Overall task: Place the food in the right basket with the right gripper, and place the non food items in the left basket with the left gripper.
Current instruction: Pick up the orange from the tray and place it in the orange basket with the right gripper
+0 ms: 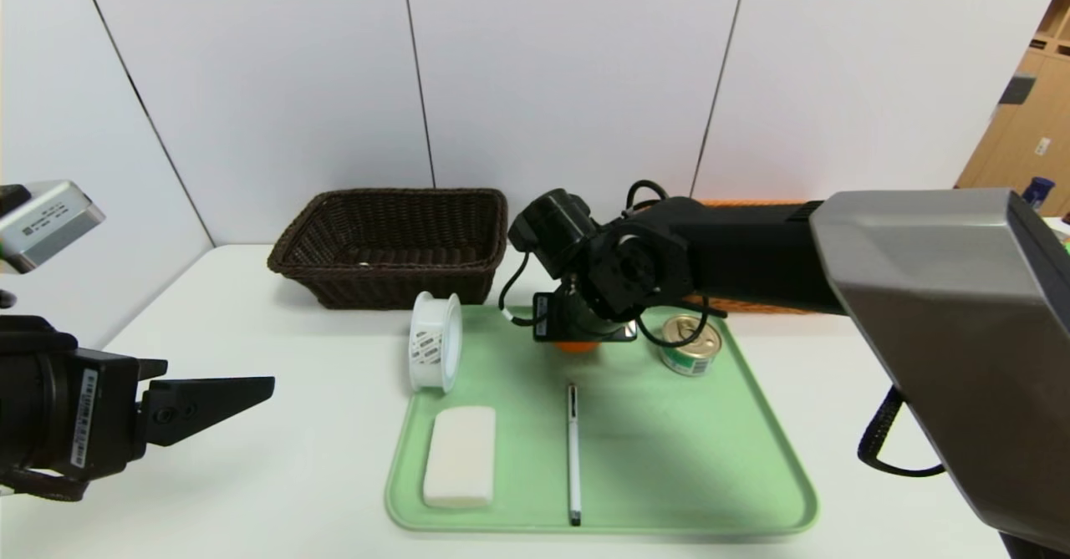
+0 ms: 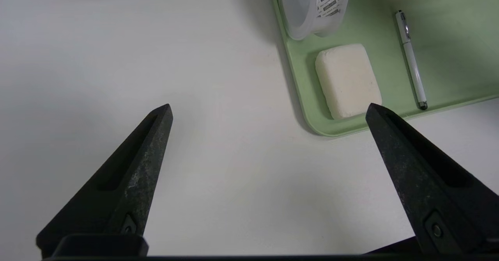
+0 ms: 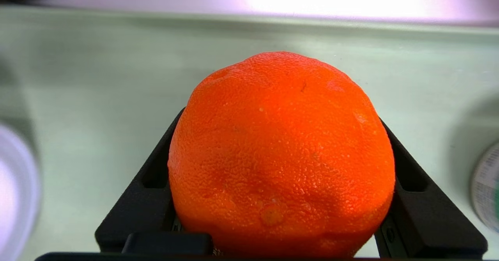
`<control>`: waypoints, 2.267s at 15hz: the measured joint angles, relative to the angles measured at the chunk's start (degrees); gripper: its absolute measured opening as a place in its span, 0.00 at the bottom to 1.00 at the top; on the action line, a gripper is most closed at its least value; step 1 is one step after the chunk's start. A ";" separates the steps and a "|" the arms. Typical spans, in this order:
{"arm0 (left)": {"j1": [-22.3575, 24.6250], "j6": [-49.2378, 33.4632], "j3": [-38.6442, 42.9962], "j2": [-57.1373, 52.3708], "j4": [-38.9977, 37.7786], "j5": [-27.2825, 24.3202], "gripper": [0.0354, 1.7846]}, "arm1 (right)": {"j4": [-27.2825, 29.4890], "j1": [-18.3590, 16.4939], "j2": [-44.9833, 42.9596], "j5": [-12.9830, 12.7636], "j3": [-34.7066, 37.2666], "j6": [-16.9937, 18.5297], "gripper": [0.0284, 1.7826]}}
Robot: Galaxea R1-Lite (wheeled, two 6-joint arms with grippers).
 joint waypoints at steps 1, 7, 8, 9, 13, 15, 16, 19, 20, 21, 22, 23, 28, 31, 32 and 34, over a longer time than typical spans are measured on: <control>0.00 -0.02 -0.05 0.04 -0.04 0.04 0.98 | 0.11 0.00 -1.33 0.05 0.00 0.11 0.67; 0.00 -0.22 -0.02 0.06 -0.78 0.01 0.98 | 0.20 -3.23 -17.05 0.83 1.99 -0.83 0.67; 0.00 -0.26 -0.02 0.10 -1.30 -0.66 0.98 | 0.11 -6.14 -19.57 1.18 2.21 -2.32 0.67; 0.00 -0.39 -0.05 0.12 -2.16 -2.41 0.98 | 0.01 -9.35 -21.28 1.62 2.34 -3.95 0.67; 0.09 -0.83 -0.06 0.15 -4.25 -6.00 0.98 | -0.07 -23.58 -23.52 9.35 2.62 -7.53 0.67; 0.09 -0.79 -0.06 0.37 -4.83 -6.13 0.98 | -0.22 -28.92 -21.18 13.07 2.78 -8.68 0.67; 0.09 -0.77 -0.11 0.52 -5.77 -6.24 0.98 | -0.51 -30.73 -19.46 13.70 2.78 -9.51 0.67; 0.09 -0.48 -0.24 0.84 -6.53 -6.30 0.98 | -2.62 -33.91 -13.75 14.19 1.85 -12.41 0.67; 0.11 -0.41 -0.30 0.89 -6.53 -6.30 0.98 | -2.97 -34.40 -11.80 14.19 1.38 -12.96 0.67; 0.16 -0.41 -0.35 0.89 -6.53 -6.29 0.98 | -3.19 -34.68 -10.09 14.23 0.88 -13.21 0.67; 0.20 -0.35 -0.39 0.89 -6.53 -6.24 0.98 | -3.66 -34.82 -8.52 14.20 0.55 -13.48 0.67; 0.20 -0.35 -0.41 0.87 -6.53 -6.24 0.98 | -4.46 -34.90 -7.00 14.17 0.37 -13.85 0.67; 0.16 -0.59 -0.39 0.61 -7.20 -6.18 0.98 | -6.53 -35.01 -3.15 13.89 0.15 -15.47 0.74; 0.20 -0.63 -0.17 0.61 -9.24 -6.24 0.98 | -7.68 -34.97 -2.69 13.84 0.11 -16.30 0.81; 0.20 -0.63 -0.11 0.61 -9.30 -6.22 0.98 | -7.68 -34.99 -2.69 13.81 0.11 -16.32 0.83; 0.18 -0.61 -0.05 0.61 -9.35 -6.24 0.98 | -7.61 -34.95 -3.22 13.75 0.15 -16.24 0.86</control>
